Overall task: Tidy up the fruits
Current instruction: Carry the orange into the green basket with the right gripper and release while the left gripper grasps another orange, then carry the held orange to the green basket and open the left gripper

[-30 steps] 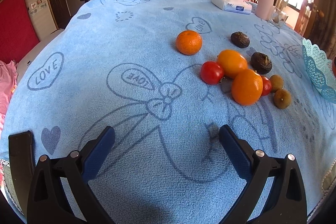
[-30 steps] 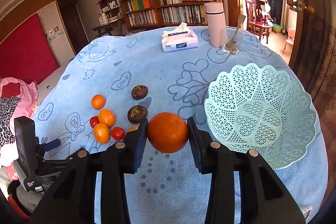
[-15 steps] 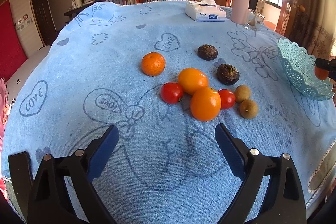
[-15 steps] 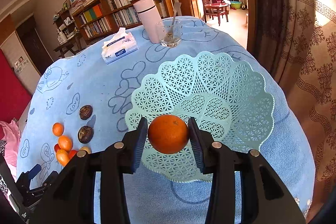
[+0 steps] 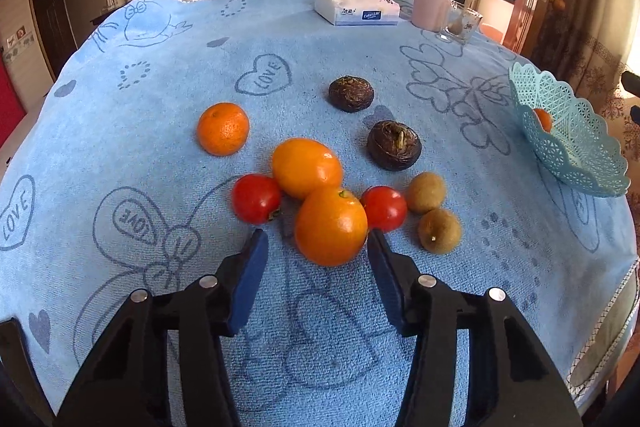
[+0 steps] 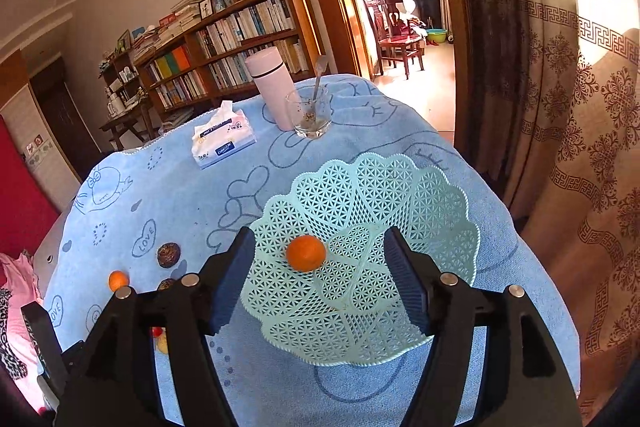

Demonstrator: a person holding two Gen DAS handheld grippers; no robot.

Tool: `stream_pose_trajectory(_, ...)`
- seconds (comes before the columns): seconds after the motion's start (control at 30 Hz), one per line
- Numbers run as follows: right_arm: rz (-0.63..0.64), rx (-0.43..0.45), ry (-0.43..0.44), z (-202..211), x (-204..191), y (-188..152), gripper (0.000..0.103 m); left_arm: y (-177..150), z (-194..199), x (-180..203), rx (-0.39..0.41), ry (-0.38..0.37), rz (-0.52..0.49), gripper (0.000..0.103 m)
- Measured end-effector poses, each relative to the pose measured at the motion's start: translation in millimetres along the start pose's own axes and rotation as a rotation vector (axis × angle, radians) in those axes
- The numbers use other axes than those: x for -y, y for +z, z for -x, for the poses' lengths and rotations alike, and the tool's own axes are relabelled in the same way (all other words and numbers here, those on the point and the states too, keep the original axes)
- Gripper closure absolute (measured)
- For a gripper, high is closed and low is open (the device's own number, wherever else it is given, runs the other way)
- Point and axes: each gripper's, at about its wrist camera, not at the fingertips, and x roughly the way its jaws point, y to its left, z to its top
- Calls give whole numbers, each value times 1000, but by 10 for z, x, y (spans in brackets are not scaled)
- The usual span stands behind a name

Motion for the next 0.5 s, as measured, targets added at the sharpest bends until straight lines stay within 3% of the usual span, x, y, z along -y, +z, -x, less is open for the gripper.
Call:
stream_pose_trajectory(0.1, -11, 14, -2, 23, 62, 45, 33, 0, -37, 40, -6, -9, -13, 66)
stream_pose_trajectory(0.5, -48, 55, -1, 167, 185, 143, 33, 124, 278, 263, 49, -32, -49, 66)
